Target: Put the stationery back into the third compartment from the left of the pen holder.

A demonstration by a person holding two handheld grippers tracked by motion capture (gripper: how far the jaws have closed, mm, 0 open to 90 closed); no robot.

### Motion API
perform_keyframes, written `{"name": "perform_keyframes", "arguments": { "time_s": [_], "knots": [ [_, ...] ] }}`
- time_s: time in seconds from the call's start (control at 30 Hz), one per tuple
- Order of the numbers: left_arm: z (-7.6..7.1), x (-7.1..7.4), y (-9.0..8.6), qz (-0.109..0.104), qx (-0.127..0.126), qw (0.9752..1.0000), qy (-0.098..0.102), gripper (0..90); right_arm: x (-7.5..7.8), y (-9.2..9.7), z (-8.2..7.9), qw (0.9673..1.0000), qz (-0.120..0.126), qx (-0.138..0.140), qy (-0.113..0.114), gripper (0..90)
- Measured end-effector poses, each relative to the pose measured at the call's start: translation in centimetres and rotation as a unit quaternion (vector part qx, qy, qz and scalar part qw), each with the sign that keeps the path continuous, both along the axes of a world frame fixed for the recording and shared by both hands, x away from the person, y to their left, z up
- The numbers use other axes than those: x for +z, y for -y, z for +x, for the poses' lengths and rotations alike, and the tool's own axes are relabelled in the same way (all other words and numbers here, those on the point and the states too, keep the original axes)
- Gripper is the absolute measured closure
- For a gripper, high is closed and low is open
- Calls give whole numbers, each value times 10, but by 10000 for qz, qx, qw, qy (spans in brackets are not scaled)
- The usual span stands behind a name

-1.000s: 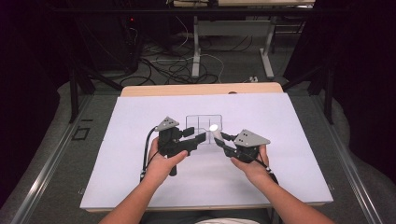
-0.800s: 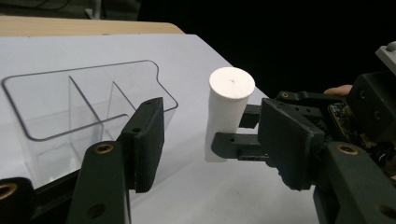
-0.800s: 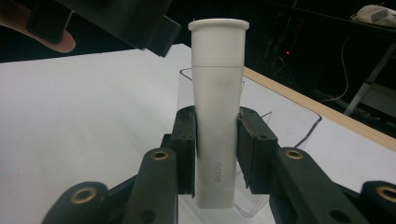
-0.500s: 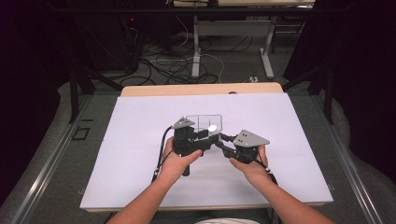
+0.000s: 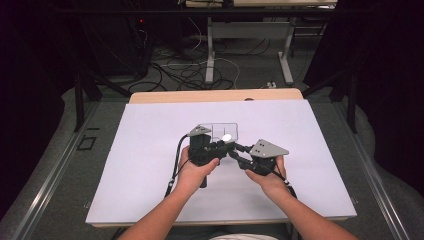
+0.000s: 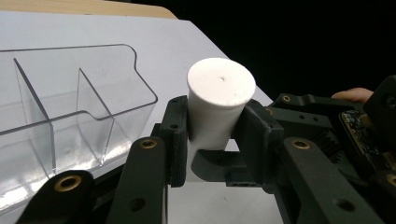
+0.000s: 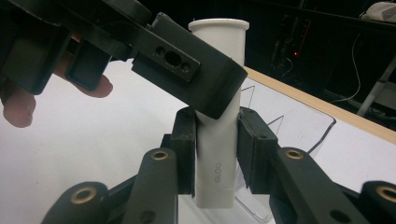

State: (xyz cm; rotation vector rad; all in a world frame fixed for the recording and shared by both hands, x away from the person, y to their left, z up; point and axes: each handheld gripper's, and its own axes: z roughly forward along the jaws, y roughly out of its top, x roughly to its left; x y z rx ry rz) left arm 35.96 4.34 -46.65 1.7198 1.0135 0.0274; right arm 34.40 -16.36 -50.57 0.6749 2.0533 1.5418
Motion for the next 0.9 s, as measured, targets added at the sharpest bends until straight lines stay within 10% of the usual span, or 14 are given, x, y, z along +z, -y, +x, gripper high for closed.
{"name": "perform_keyframes", "arguments": {
  "time_s": [0.53,0.9],
  "knots": [
    [1,4,2,54,64,10000,13,669,0,0,0,10000,67,10,70,692],
    [10,8,4,203,161,9995,179,670,-3,4,5,9999,20,-112,39,506]
  ]
}}
